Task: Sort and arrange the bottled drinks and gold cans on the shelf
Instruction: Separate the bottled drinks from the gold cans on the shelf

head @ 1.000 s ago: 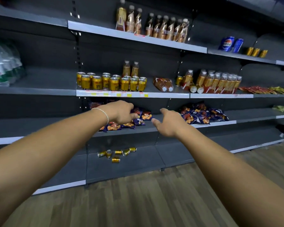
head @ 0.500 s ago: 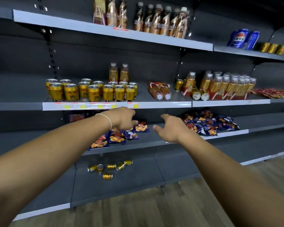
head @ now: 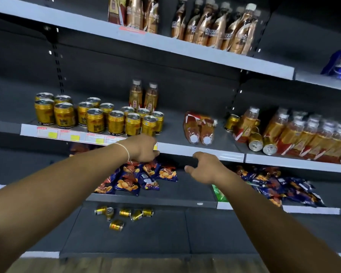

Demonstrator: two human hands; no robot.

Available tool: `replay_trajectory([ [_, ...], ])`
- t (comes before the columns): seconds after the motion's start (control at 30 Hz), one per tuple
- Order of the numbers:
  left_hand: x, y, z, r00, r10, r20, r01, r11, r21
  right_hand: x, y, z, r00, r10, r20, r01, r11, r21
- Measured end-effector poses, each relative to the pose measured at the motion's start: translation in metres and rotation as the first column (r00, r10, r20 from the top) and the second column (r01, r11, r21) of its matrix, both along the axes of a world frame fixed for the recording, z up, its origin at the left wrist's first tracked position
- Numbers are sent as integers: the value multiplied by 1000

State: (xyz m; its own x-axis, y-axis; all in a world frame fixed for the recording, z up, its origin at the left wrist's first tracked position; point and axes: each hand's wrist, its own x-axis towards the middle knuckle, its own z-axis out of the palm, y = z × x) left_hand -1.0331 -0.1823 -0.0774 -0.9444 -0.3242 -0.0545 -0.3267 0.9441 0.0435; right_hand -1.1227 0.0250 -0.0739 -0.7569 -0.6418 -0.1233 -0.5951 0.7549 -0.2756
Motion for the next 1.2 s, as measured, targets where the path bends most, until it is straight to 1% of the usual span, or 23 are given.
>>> replay_trajectory([
  [0.1,-22,-18,0,999,26,-38,-26,1000,4,-27,-30,0,998,67,-11,-66,998,12],
  [0.27,-54,-53,14,978,63,-197,-67,998,-16,-66,-86,7,986,156,-55,-155,988,23],
  [0.37,-76,-77,26,969,91,-232,-97,995,-16,-87,-116,14,981,185,-52,-185,983,13],
  [0.47,-100,-98,31,975,87,-204,-97,994,-43,-109,-143,16,977,203,-59,-204,979,-6],
  [0.57,-117,-109,23,987,44,-152,-56,996,-70,-131,-167,14,971,220,-96,-225,974,-39],
  [0.67,-125,-111,11,989,-16,-150,-12,983,-182,-147,-186,11,968,235,-91,-239,970,-32],
  [0.73,-128,-111,7,987,-45,-154,5,967,-255,-157,-200,11,959,258,-114,-260,965,-8],
  [0.8,-129,-112,3,989,-41,-143,0,961,-275,-166,-215,13,947,289,-139,-292,956,2],
  [0.87,-128,-111,-2,990,-31,-141,-12,954,-299,-174,-228,14,933,335,-128,-337,941,5],
  [0.93,-126,-109,-7,992,-24,-125,-17,949,-315,-181,-238,13,914,394,-100,-393,919,27],
  [1.03,-125,-106,-12,997,14,-79,-37,954,-297,-191,-249,9,880,472,-60,-469,882,52],
  [1.13,-126,-102,-15,996,44,-75,-65,952,-300,-198,-255,0,855,518,-3,-518,855,24],
  [1.2,-127,-99,-15,994,70,-89,-93,956,-279,-203,-254,-8,860,510,-8,-510,860,-33],
])
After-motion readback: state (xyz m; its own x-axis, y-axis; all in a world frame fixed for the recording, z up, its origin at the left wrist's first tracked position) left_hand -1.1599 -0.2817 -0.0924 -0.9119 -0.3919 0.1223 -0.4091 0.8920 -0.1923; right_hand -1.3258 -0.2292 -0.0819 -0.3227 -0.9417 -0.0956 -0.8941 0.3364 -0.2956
